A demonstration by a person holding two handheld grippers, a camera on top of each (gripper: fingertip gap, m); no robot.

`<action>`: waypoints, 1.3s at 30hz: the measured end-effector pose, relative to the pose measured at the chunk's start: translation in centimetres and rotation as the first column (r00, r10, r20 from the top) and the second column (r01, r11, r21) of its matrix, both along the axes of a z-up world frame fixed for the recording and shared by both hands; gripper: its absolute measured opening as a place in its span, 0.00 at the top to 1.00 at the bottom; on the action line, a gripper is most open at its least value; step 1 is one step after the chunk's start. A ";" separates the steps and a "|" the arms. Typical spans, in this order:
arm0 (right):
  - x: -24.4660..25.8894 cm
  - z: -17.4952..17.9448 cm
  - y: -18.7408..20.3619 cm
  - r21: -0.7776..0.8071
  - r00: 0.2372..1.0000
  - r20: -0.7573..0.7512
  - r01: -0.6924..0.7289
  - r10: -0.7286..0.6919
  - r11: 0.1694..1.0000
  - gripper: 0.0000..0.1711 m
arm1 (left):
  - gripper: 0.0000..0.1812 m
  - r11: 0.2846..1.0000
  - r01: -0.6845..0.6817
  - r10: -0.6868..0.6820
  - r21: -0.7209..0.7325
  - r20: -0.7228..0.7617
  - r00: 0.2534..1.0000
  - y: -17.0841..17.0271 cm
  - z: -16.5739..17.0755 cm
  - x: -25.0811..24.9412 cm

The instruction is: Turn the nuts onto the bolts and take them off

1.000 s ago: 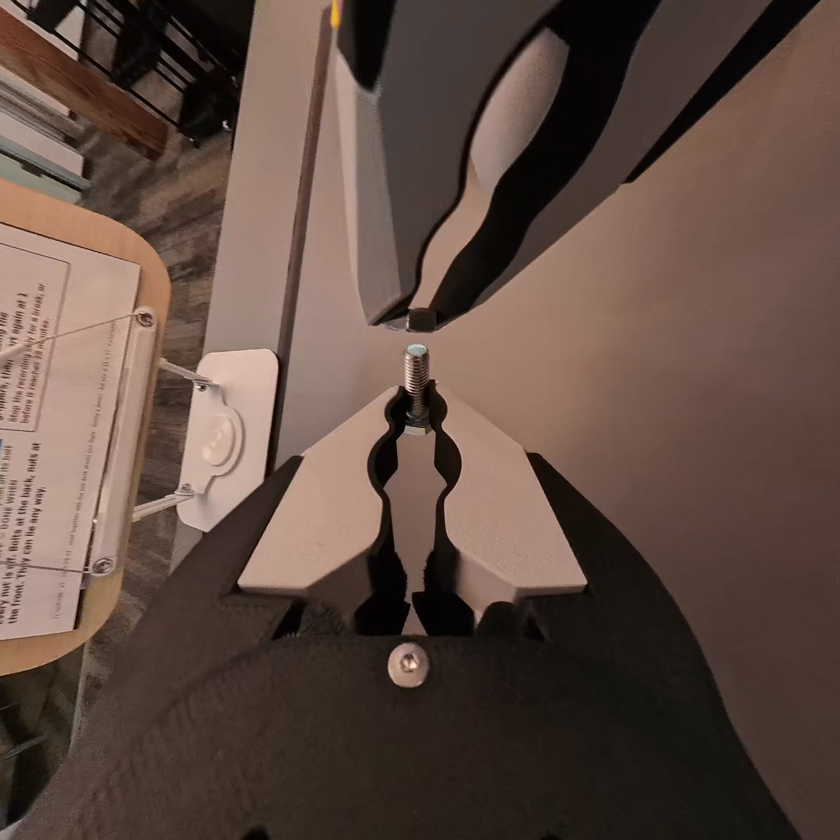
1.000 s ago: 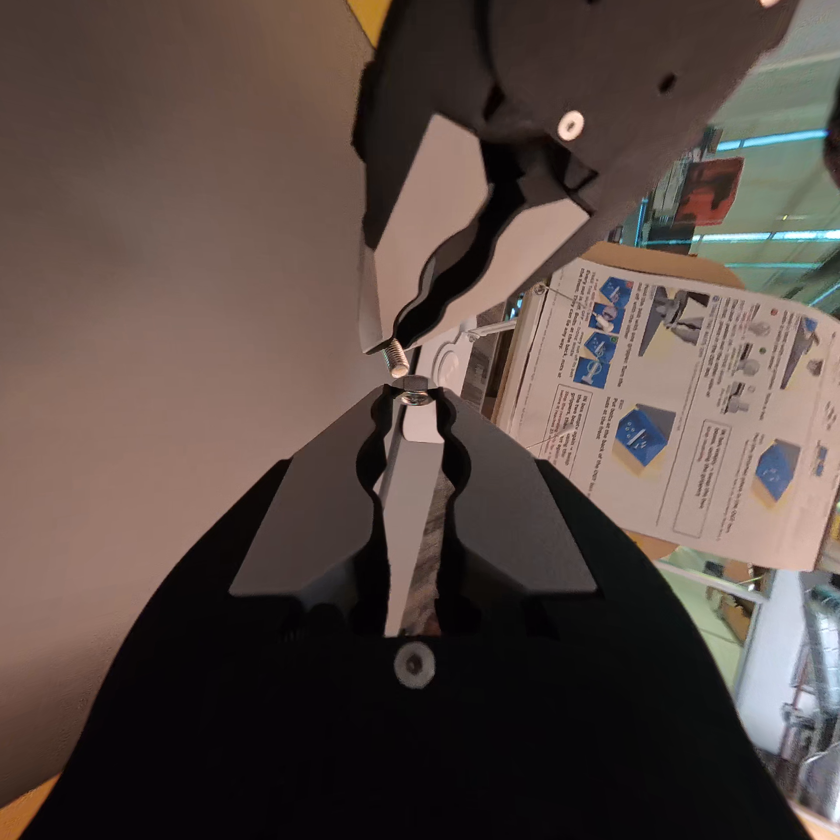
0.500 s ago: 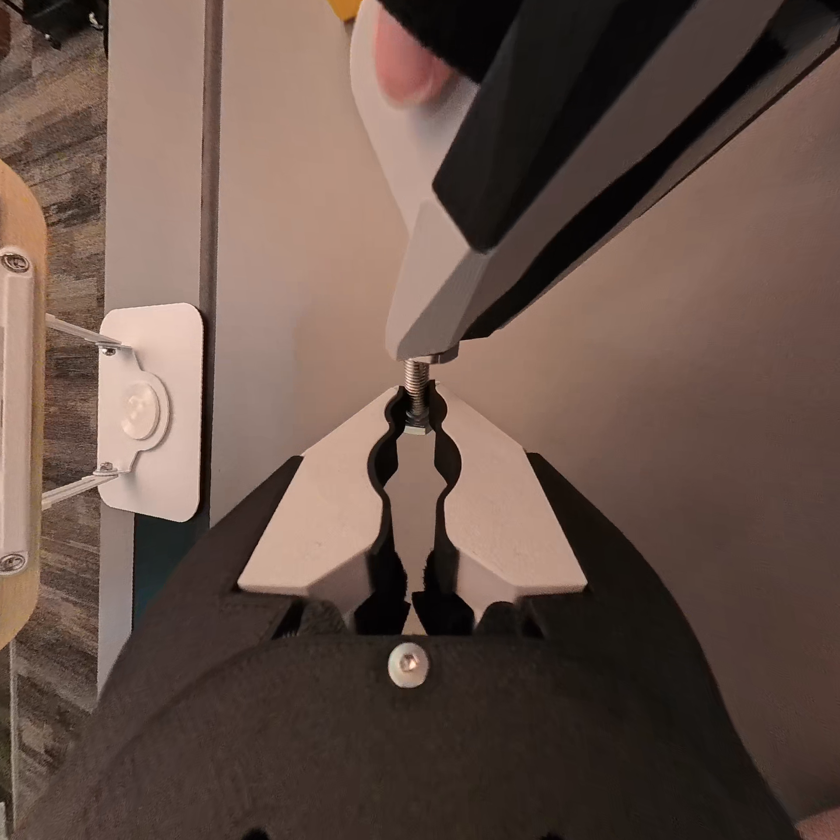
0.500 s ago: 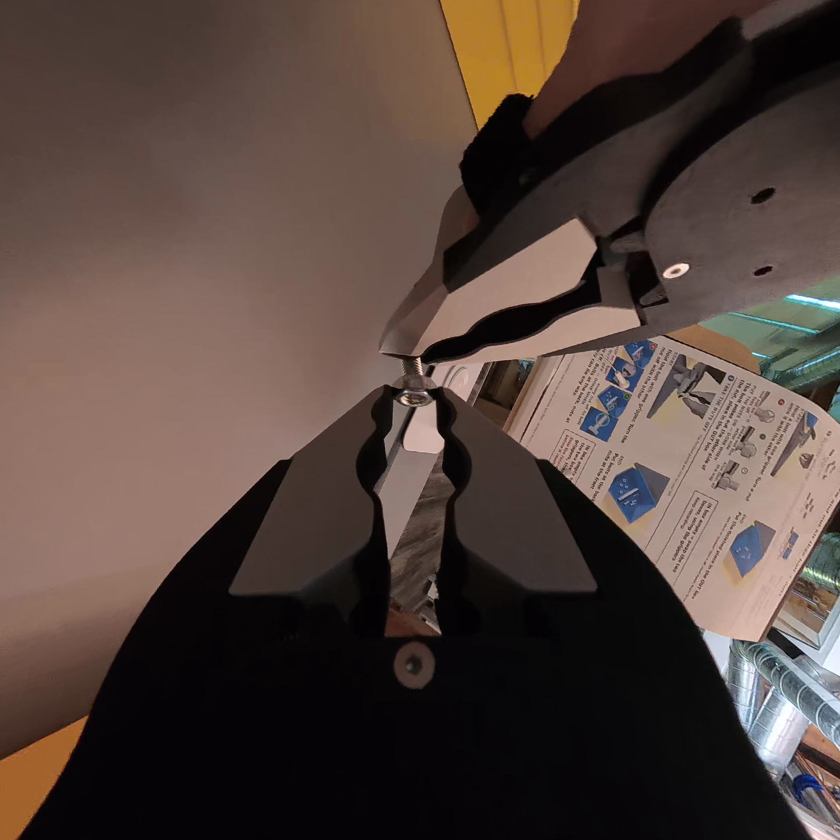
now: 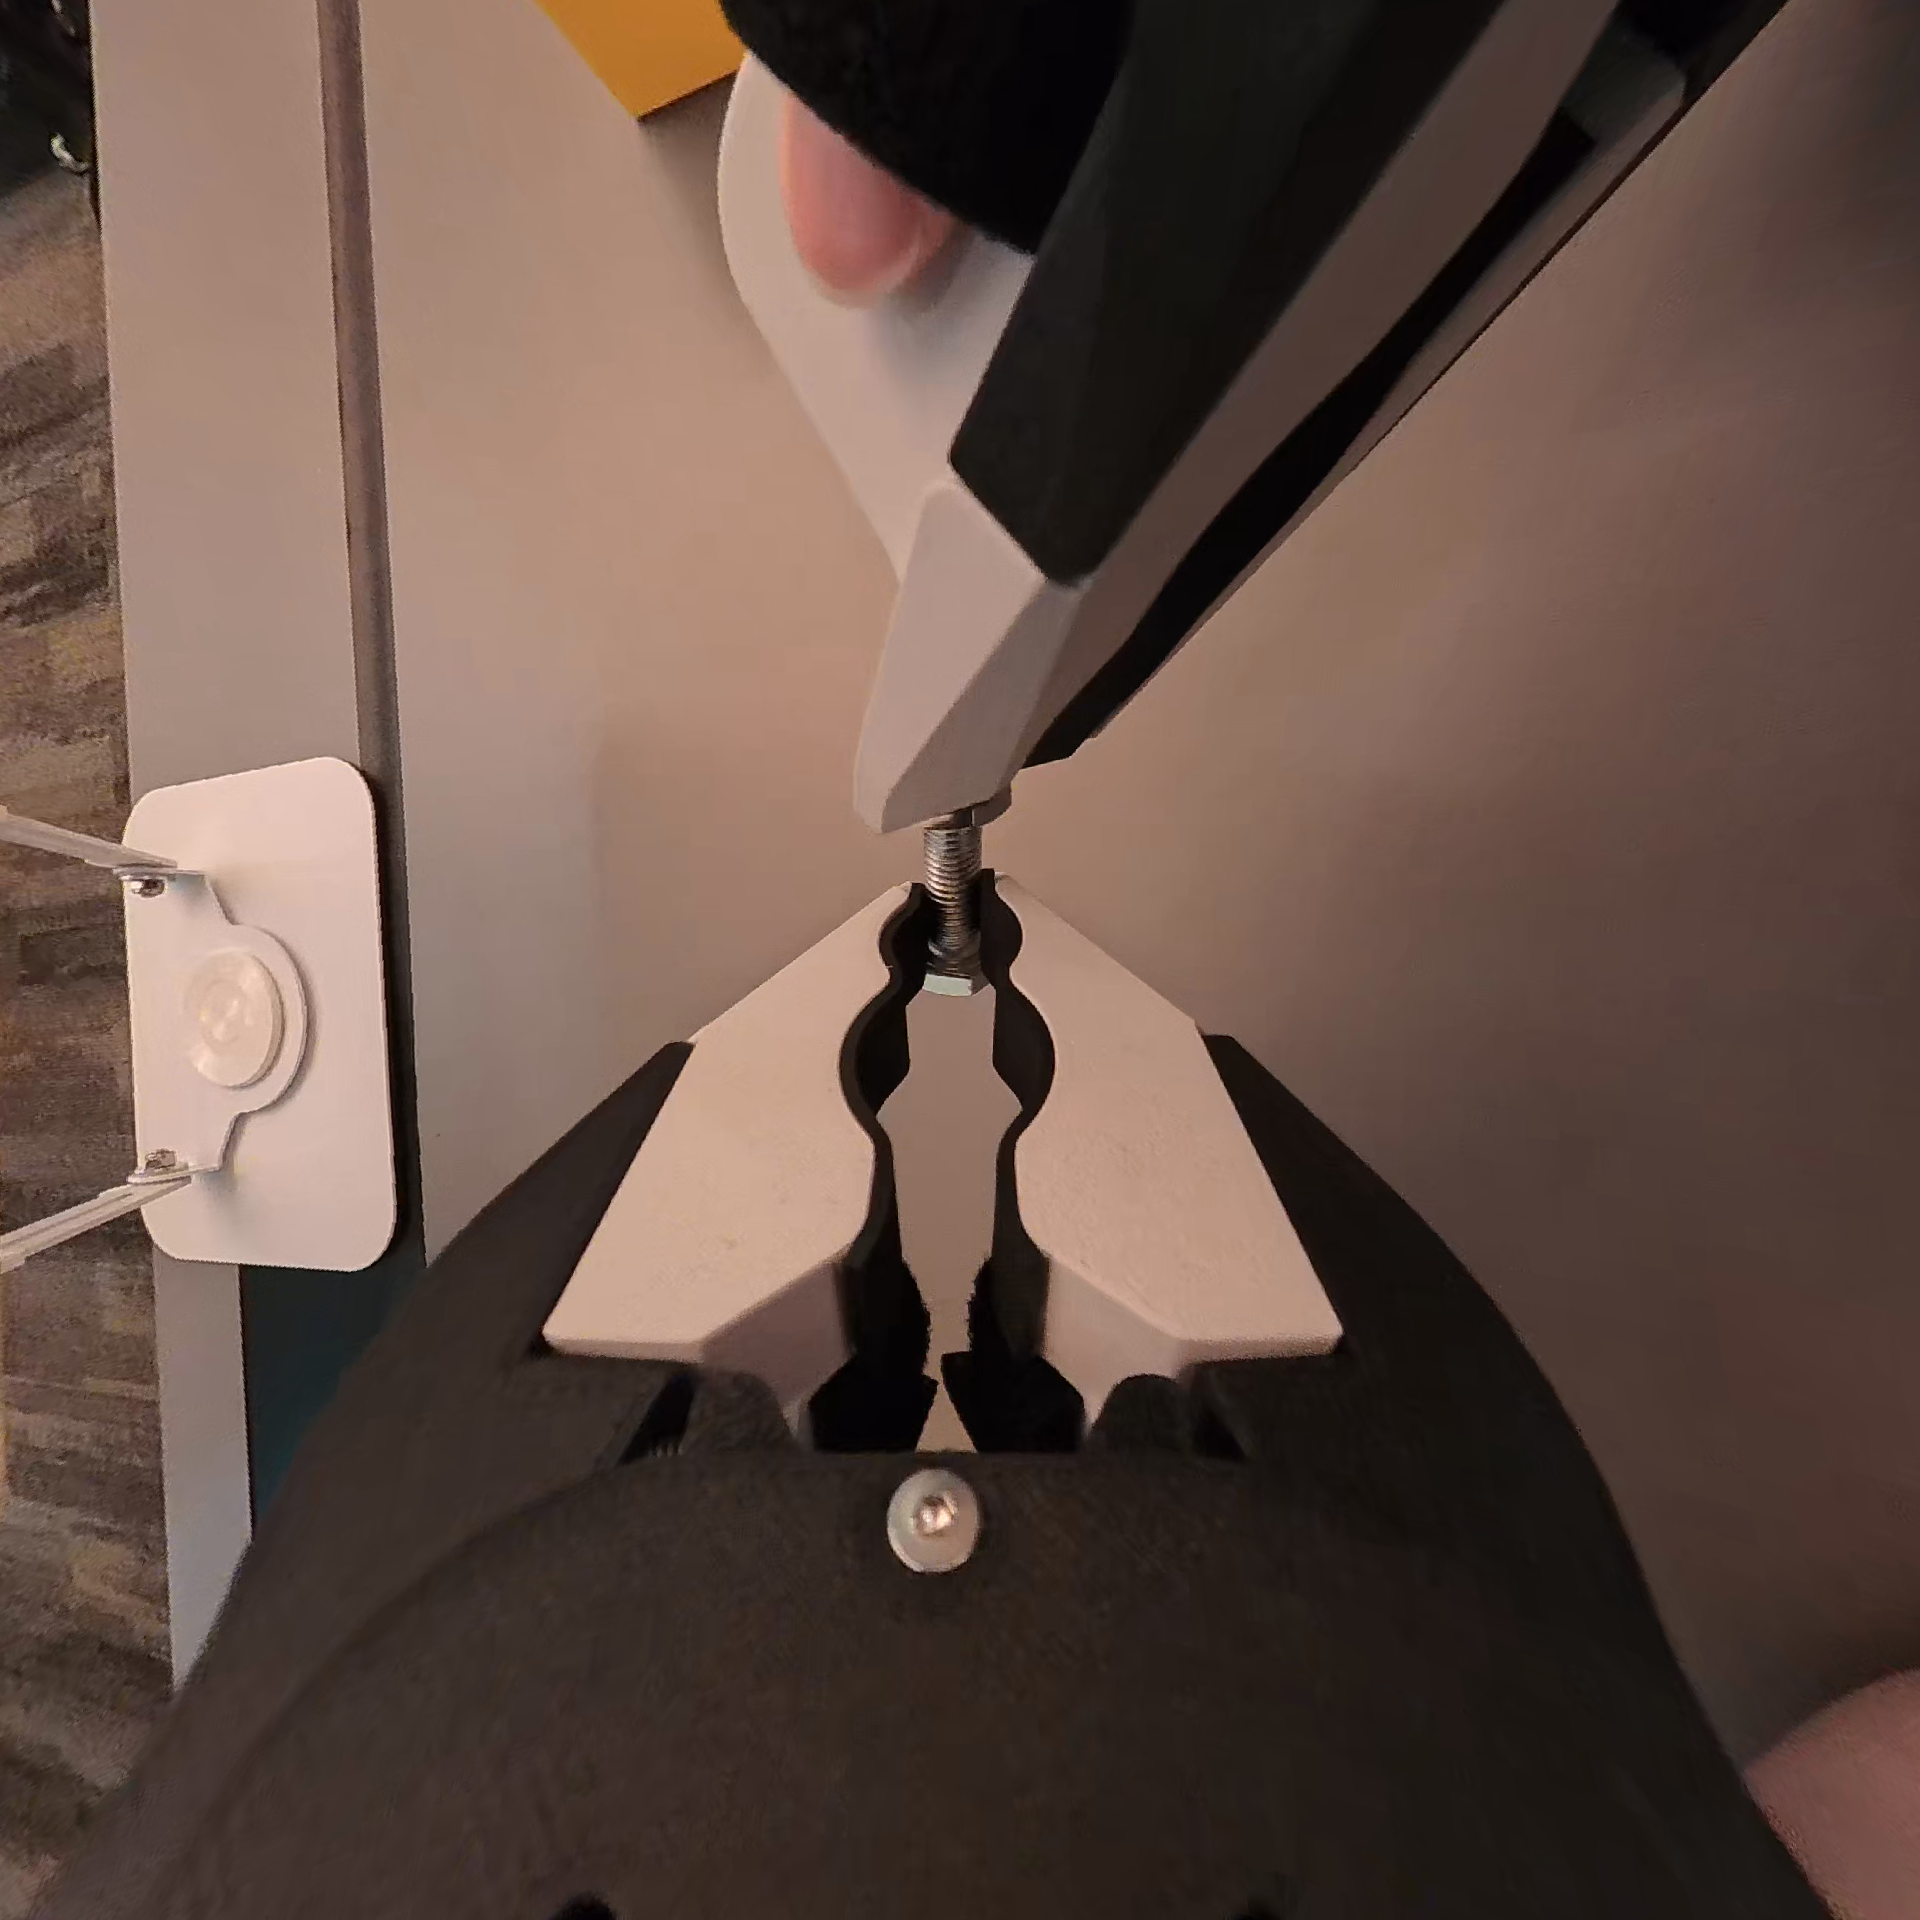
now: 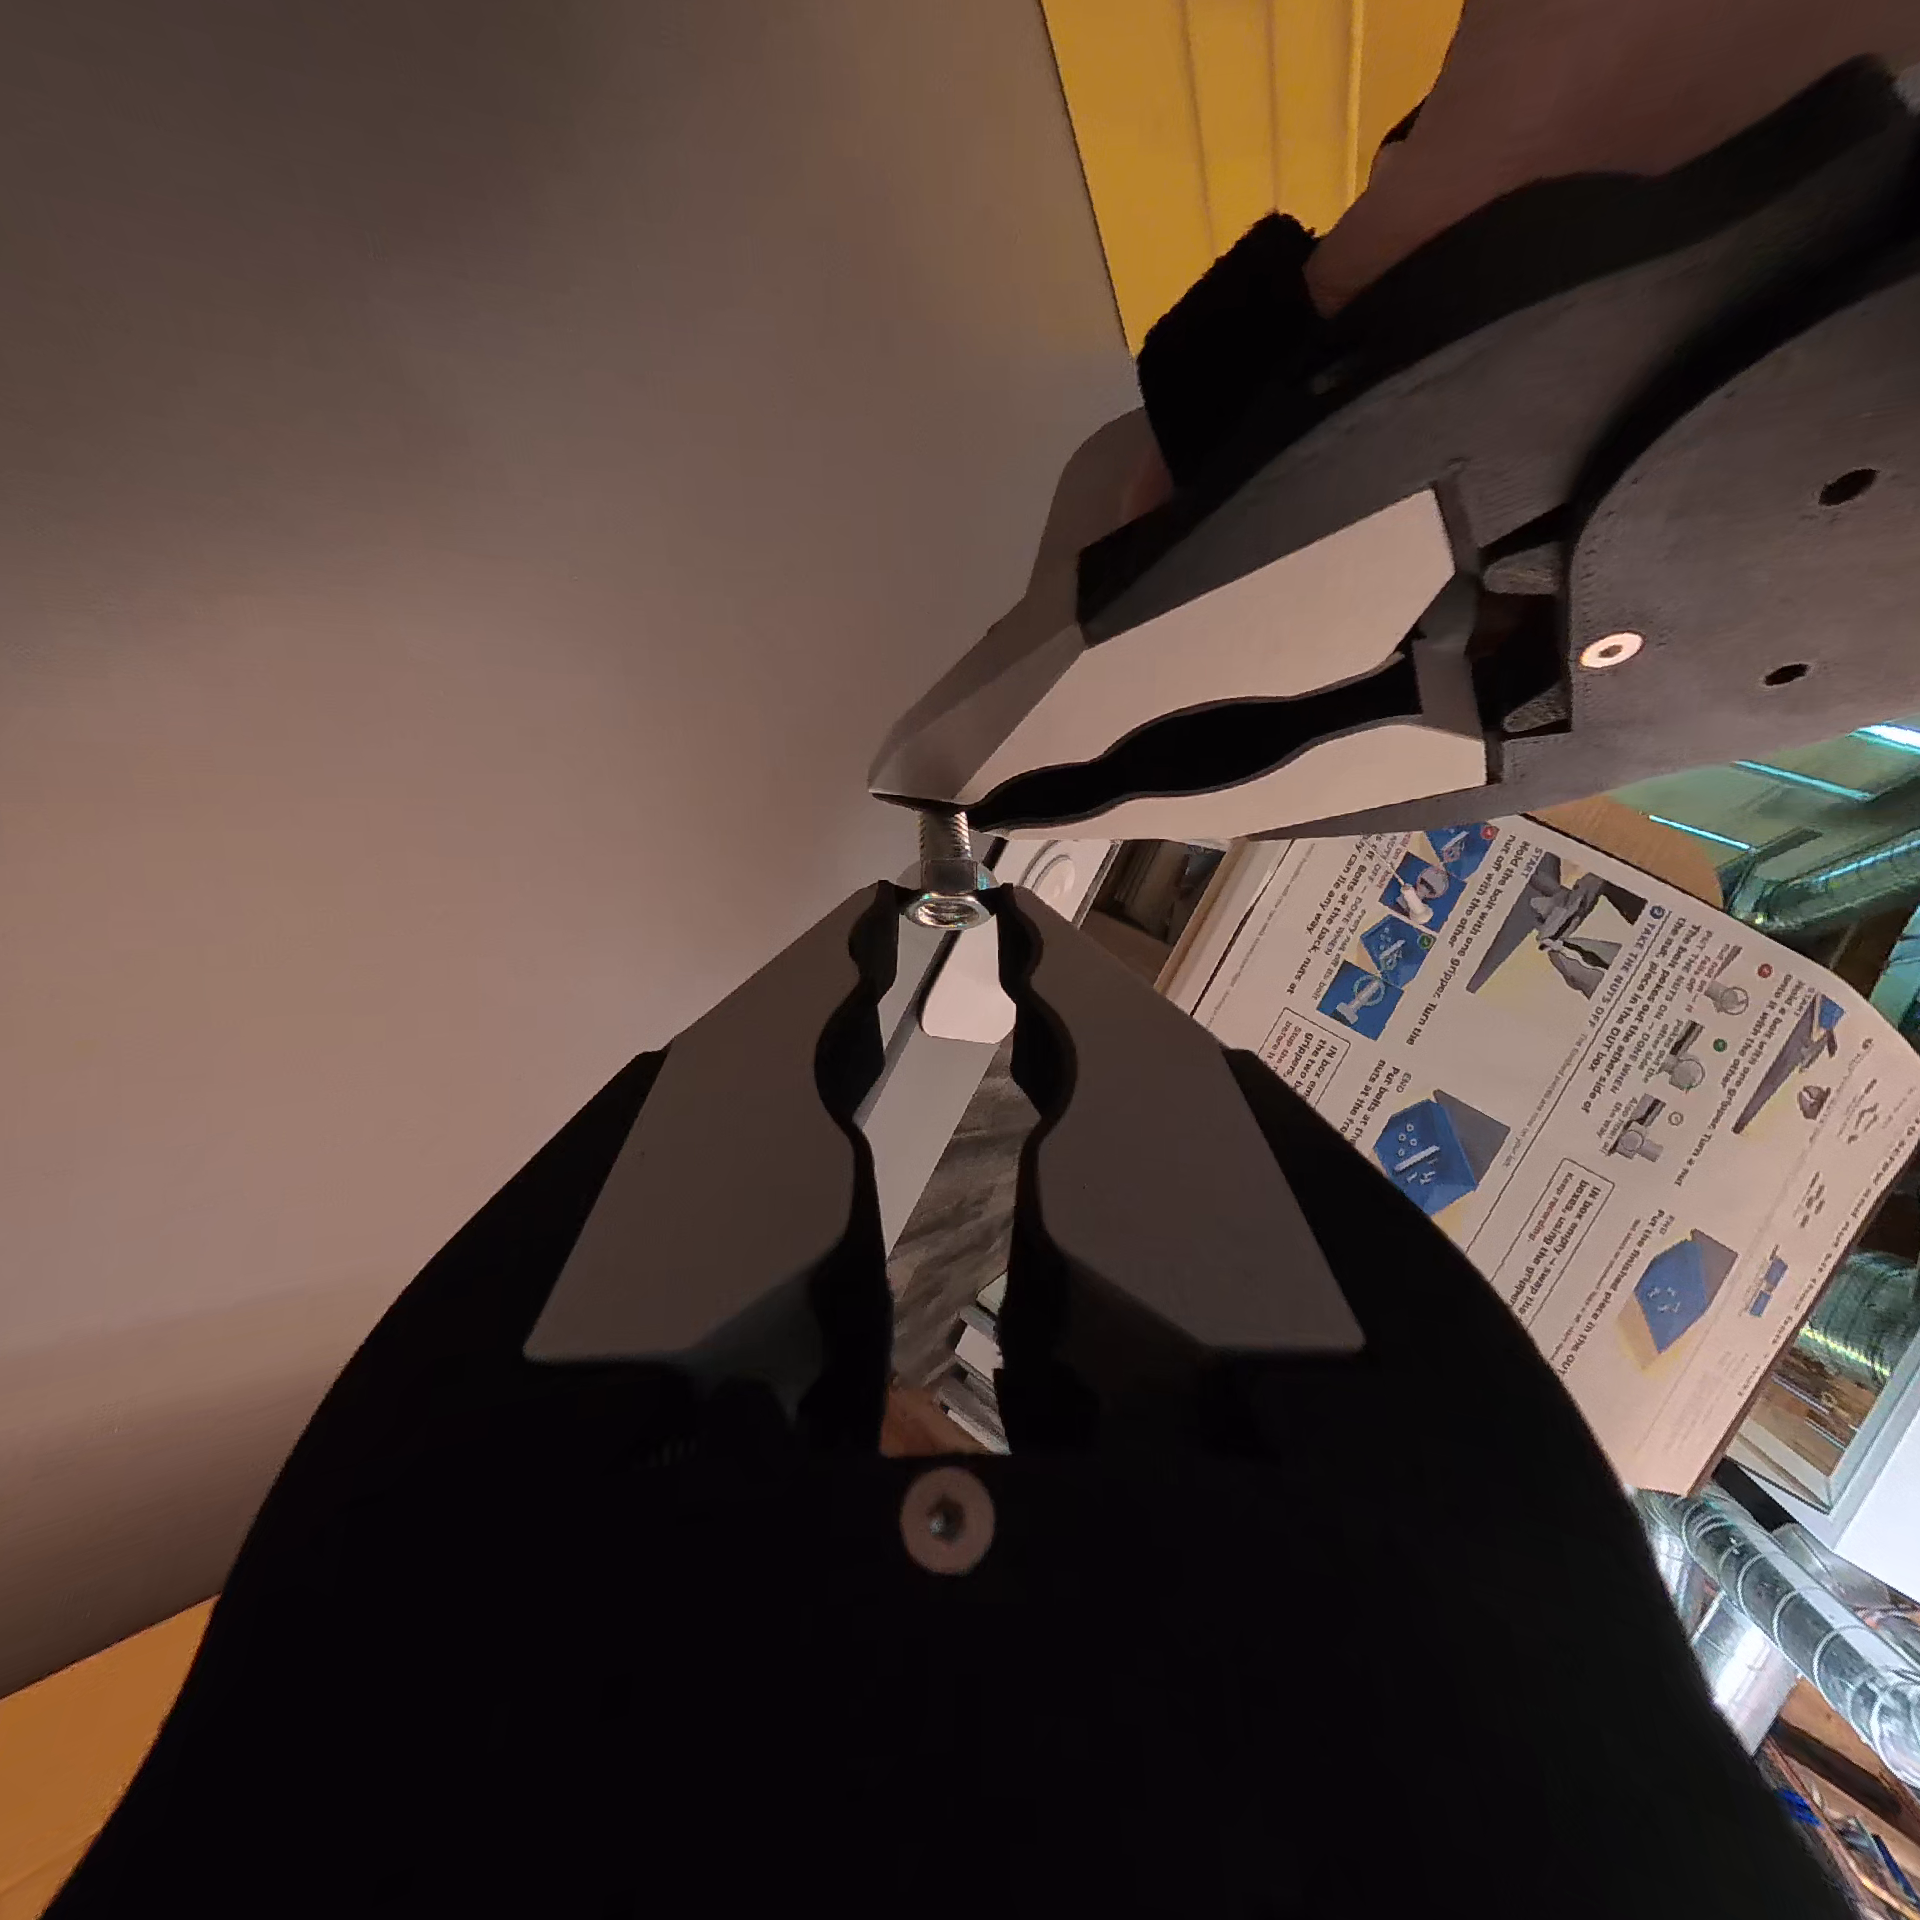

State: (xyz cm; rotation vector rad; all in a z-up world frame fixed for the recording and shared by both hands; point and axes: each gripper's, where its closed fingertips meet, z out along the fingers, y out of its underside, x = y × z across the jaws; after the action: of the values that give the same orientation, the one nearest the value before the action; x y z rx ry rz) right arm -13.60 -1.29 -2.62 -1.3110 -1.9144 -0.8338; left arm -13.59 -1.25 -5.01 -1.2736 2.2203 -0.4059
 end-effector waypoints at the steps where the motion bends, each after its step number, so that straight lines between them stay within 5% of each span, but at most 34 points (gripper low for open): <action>1: -0.1 0.0 -0.1 0.001 1.000 0.003 -0.001 0.001 1.000 0.90 | 0.96 1.000 0.007 -0.007 0.002 -0.001 1.000 -0.1 0.0 -0.1; 11: -0.4 -1.3 -0.4 -0.041 0.996 0.069 0.053 -0.050 0.998 0.89 | 0.96 1.000 0.022 -0.022 0.006 -0.079 0.997 -0.4 -1.2 -0.6; 26: 0.3 -0.9 0.1 -0.307 0.914 -0.303 0.174 -0.269 0.936 0.90 | 0.96 0.990 -0.016 0.022 0.141 -0.046 0.999 0.6 -0.6 0.3; 39: 0.2 0.2 0.6 -0.220 0.924 -0.326 0.133 -0.202 0.966 0.90 | 0.96 0.994 -0.039 0.039 0.101 0.007 0.999 0.8 0.3 0.3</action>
State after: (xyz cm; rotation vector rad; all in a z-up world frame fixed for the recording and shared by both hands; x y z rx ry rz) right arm -13.42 -0.67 -2.46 -1.6392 -1.6489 -0.4614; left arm -13.27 -0.43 -4.73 -1.2592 2.1790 -0.2784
